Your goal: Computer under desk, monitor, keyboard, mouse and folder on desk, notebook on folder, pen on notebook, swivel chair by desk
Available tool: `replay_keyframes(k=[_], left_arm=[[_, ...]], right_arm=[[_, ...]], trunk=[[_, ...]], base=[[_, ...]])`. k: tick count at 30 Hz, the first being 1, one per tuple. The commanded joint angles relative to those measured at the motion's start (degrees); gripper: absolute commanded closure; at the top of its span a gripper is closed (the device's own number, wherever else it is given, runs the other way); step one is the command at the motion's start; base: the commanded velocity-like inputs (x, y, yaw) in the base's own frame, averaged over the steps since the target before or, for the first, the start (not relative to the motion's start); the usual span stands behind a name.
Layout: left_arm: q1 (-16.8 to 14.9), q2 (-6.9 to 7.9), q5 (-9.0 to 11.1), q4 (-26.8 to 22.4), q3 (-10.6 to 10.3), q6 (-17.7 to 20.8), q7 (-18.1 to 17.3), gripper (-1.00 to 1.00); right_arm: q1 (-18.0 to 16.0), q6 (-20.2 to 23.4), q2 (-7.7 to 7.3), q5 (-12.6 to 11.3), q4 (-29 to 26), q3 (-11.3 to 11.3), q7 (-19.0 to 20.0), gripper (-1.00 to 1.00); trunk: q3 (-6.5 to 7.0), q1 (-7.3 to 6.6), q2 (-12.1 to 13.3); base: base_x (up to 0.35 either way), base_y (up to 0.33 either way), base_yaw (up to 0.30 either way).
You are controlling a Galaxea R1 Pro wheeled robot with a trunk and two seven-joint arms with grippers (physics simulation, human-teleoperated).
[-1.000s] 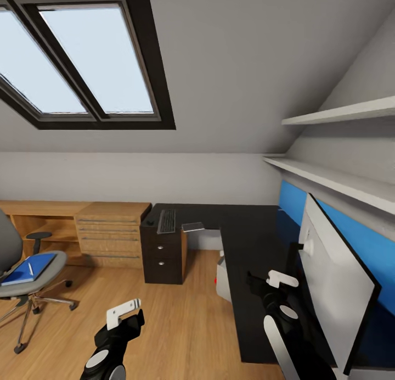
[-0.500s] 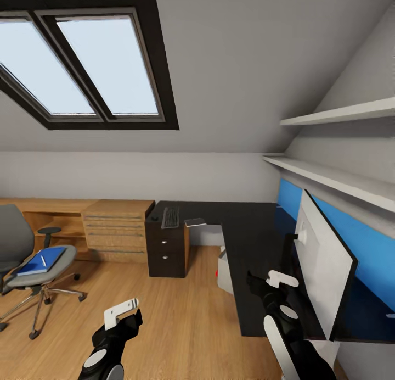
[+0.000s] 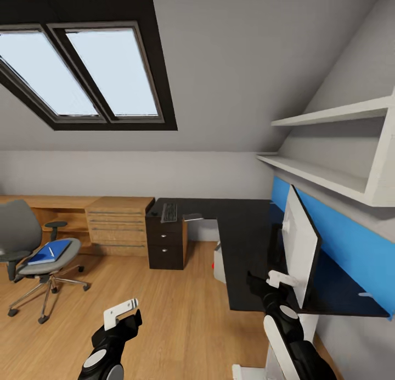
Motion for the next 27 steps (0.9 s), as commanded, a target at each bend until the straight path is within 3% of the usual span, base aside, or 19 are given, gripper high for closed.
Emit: replay_keyframes(k=[1,6,10,20,27], left_arm=[[0.0,0.0,0.46,-0.07,-0.04,0.11,0.42,-1.0],[0.0,0.0,0.48,-0.04,0.04,0.11,0.43,-1.0],[0.0,-0.05,0.54,-0.04,2.16,0.11,0.36,-1.0],[0.0,-0.01,0.55,-0.04,2.98,0.11,0.4,-1.0],[0.0,0.0,0.55,-0.04,3.03,0.11,0.43,-1.0]], right_arm=[[-0.01,0.15,-0.02,-0.45,-0.08,0.09,-0.43,-1.0],[-0.01,0.15,-0.02,-0.45,-0.06,0.09,-0.4,-1.0],[-0.01,0.13,-0.02,-0.45,-0.02,0.09,-0.33,-1.0],[-0.01,0.07,-0.04,-0.45,0.47,0.09,-0.29,-1.0],[-0.01,0.08,-0.09,-0.35,0.58,0.09,-0.17,-1.0]], trunk=[[-0.01,-0.01,-0.04],[-0.01,-0.01,-0.04],[-0.01,-0.01,-0.04],[-0.01,-0.01,-0.04],[-0.01,-0.01,-0.04]], base=[[-0.295,-0.187,0.0],[-0.293,-0.185,0.0],[-0.296,-0.164,-0.063],[-0.263,-0.219,-0.228],[-0.073,-0.178,-0.217]])
